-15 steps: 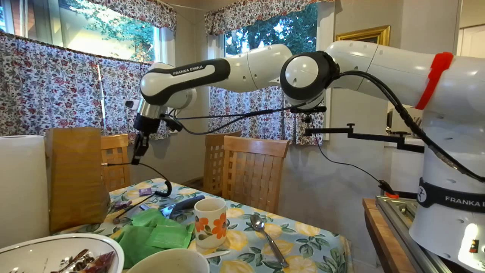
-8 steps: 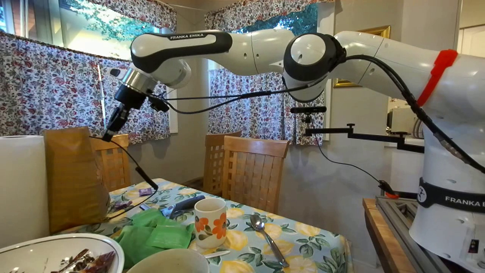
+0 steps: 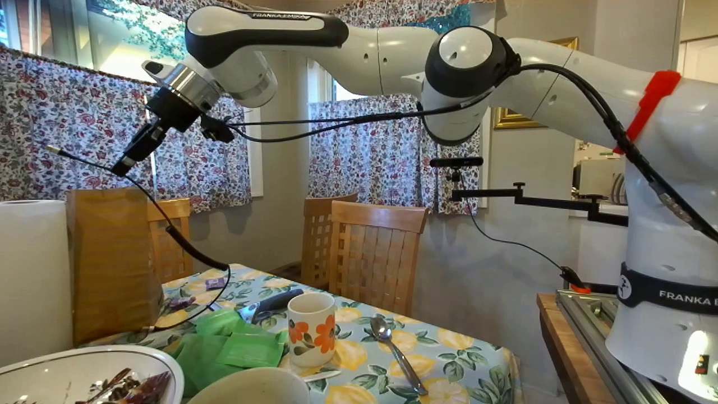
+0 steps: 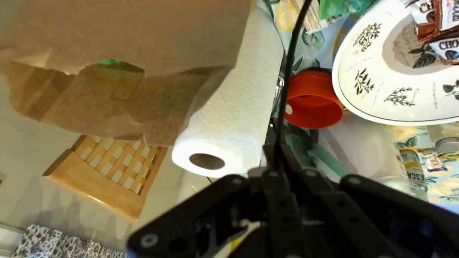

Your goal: Put the cable on top of the green rag

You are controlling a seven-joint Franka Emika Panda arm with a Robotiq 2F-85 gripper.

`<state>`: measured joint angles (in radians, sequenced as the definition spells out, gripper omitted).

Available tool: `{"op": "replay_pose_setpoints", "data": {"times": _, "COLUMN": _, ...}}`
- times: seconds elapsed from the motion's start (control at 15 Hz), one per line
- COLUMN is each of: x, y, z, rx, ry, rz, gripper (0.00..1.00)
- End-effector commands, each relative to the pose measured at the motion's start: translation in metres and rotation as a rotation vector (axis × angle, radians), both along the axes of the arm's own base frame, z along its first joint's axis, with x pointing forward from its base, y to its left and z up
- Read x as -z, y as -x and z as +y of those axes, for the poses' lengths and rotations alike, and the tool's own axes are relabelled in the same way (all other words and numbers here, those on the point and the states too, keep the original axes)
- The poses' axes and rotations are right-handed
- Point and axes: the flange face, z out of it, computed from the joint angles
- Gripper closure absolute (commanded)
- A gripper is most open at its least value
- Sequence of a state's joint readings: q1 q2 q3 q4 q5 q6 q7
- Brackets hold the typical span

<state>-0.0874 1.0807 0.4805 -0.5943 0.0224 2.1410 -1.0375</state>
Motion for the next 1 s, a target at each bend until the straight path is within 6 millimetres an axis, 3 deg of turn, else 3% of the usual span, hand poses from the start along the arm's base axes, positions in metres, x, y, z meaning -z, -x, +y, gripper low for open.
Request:
{"op": "replay_pose_setpoints", "data": {"times": 0.0, "x": -0.011, "y": 0.004, "z": 0.000, "rx": -0.079, "ry": -0.047, "rz": -0.040, "gripper": 0.99}}
{"op": "replay_pose_setpoints", "data": {"times": 0.4, "x": -0.036, "y": 0.005, "z": 0.004, "rx": -0.122, "ry": -0.193, "rz": -0.131, "gripper": 0.99}}
{"op": "replay_pose_setpoints", "data": {"times": 0.93, "x": 0.009, "y": 0.026, "z": 0.003, "rx": -0.253, "ry": -0.100, "rz": -0.031, "gripper": 0.99}}
